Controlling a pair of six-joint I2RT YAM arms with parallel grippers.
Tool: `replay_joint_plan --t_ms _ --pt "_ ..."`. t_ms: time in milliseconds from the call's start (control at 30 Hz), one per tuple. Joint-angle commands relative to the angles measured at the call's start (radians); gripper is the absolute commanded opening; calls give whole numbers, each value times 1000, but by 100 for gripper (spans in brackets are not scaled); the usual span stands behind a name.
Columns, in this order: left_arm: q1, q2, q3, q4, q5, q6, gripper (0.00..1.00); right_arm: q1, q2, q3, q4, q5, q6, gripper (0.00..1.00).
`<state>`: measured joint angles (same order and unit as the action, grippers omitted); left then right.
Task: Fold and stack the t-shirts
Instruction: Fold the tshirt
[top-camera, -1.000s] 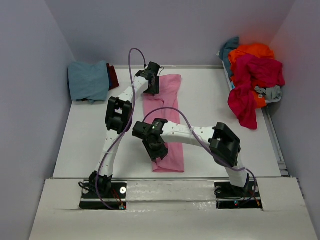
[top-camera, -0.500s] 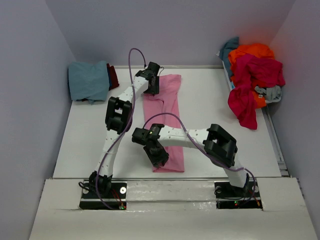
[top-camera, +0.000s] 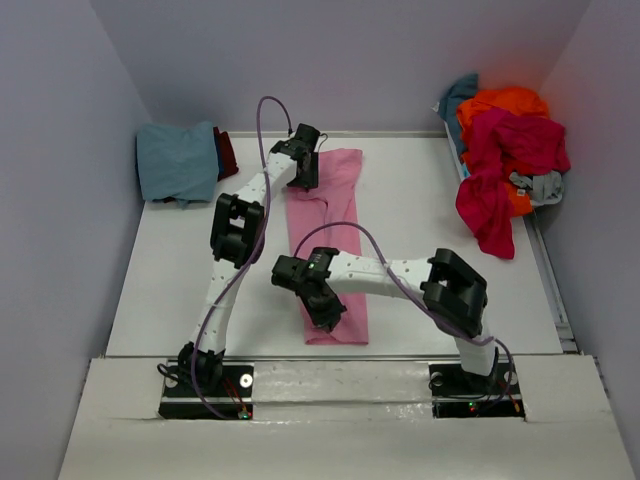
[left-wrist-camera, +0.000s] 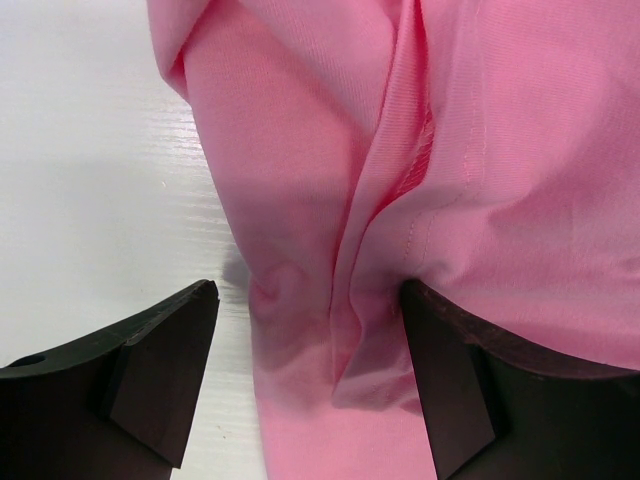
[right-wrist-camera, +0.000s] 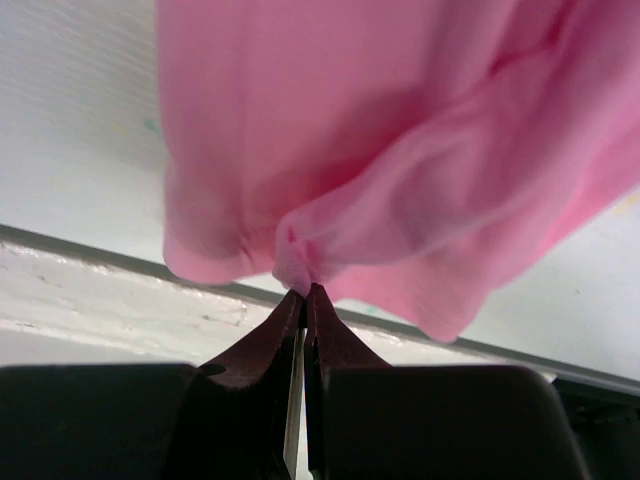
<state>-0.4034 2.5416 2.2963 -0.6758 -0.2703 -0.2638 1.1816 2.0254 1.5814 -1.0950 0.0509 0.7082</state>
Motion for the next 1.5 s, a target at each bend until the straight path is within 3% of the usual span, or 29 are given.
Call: replay_joint_plan --t_ms 0,333,933,1167,1467 --pt "31 34 -69 -125 -46 34 85 12 -149 -50 -39 73 68 7" --pt "31 35 -74 -122 -47 34 85 12 -405 -187 -131 179 235 7" --pt "40 23 -87 -122 -53 35 85 12 -583 -317 -258 222 465 7" --pt "40 23 -87 -122 -52 35 85 12 -580 -308 -270 230 475 7" --pt "40 20 -92 -120 -52 35 85 12 -432 -241 -158 167 335 7"
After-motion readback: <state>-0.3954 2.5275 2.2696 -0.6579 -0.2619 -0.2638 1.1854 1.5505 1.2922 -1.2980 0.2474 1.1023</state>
